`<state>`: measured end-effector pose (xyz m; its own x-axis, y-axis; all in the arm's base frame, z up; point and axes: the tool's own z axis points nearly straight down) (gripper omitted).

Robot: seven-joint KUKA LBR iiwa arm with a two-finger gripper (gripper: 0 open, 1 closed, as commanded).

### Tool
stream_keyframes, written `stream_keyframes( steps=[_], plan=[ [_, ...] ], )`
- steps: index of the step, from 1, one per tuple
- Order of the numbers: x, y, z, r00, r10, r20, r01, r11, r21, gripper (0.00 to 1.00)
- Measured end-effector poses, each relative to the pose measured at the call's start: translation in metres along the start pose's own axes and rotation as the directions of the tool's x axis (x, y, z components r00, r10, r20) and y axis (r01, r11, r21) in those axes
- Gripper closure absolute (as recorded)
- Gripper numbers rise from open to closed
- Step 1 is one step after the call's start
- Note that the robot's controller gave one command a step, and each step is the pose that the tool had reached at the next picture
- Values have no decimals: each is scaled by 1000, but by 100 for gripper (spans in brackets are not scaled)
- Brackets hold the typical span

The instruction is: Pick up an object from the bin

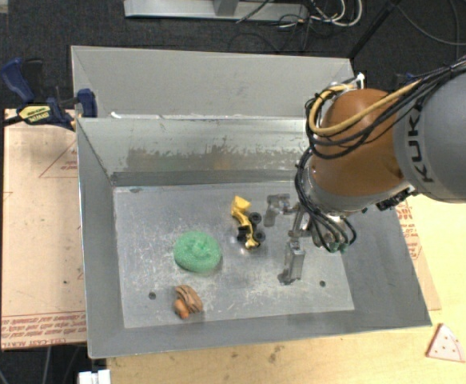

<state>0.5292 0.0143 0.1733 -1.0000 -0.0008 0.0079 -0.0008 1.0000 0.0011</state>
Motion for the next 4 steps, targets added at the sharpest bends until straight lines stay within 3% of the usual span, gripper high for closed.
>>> stream_keyframes(
  steps=[1, 2, 3, 4],
  plan=[
    [-2, 0, -4, 1000, 1, 9, -1, 1000, 0, 0],
    [-33, -2, 36, 981, 193, 18, -192, 981, -4, 0],
    [-57, 1, 52, 985, 172, 9, -172, 985, 0, 0],
    [-60, 0, 50, 975, 220, 11, -220, 975, -2, 0]
  ],
)
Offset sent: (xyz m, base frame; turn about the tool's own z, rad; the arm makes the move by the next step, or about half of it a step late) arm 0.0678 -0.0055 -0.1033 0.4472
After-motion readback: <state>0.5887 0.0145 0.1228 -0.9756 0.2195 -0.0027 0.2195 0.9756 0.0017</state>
